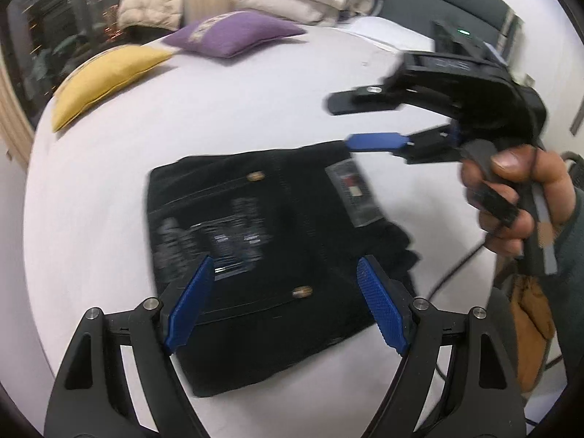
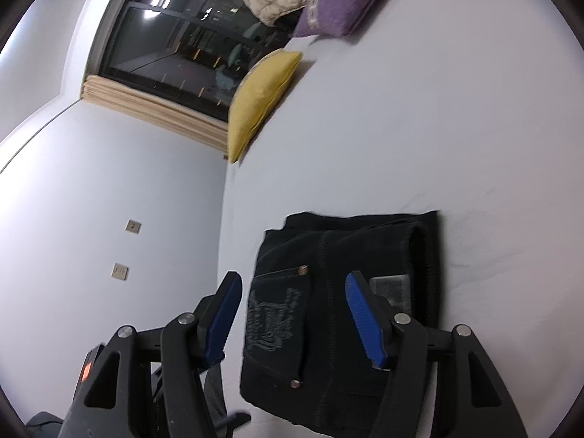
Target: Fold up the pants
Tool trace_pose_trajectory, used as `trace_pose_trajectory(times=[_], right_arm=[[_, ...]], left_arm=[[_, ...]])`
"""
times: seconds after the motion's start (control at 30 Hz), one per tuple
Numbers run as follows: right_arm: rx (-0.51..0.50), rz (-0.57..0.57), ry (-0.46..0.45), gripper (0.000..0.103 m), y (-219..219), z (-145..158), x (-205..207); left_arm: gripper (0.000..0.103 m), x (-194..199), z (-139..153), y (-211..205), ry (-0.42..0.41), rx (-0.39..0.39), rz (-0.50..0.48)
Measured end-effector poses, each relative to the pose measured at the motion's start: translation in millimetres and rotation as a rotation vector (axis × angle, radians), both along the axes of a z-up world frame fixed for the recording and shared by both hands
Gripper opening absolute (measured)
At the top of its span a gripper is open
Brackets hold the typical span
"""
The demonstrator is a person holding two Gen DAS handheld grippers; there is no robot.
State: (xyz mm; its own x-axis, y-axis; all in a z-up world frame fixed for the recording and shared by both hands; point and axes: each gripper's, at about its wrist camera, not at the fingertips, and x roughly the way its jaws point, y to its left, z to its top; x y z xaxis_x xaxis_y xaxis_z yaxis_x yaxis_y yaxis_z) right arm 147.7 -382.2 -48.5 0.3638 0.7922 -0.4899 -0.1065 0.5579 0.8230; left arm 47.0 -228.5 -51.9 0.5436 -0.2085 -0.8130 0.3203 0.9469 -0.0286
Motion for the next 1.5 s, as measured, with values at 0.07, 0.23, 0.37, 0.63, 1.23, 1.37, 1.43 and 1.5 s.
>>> trace_pose_trajectory(times=[0.07, 0.23, 0.37, 0.63, 1.23, 1.37, 1.43, 1.5], right_arm=[[0.023, 0.024, -0.004, 0.063, 11.5, -4.6, -4.3], [-0.06, 0.061, 0.094, 0.057, 23.8, -57.1, -24.1], [-0.025, -0.031, 0.149, 0.0, -12.8, -88.5, -43.1], [0.032, -0.01, -0.06, 0.064, -3.0, -24.2, -82.3], [-0.116, -0.127, 0.123, 0.069, -50.3, -64.2, -69.4], [-0.118, -0.088, 0.172, 0.069, -30.9, -80.7, -34.3], [-0.102, -0.073, 0.188, 0.068, -19.9, -84.2, -25.5], [-0.146, -0.047, 0.188, 0.055, -9.0, -83.2, -24.1]], left_arm=[[0.08, 3.5, -0.2, 16.2, 0.005, 0.003, 0.034], [0.08, 15.8, -10.8, 54.7, 0.03, 0.012, 0.112], [0.08, 19.2, -19.6, 89.7, 0.051, 0.009, 0.173], [0.08, 34.8, -40.7, 142.3, 0.133, -0.097, 0.26], [0.08, 69.9, -78.7, 143.7, 0.281, -0.25, 0.162], [0.08, 87.4, -89.1, 145.4, 0.328, -0.288, 0.166], [0.08, 94.6, -93.0, 141.9, 0.339, -0.293, 0.166], [0.08, 98.6, -92.8, 136.6, 0.34, -0.28, 0.151]])
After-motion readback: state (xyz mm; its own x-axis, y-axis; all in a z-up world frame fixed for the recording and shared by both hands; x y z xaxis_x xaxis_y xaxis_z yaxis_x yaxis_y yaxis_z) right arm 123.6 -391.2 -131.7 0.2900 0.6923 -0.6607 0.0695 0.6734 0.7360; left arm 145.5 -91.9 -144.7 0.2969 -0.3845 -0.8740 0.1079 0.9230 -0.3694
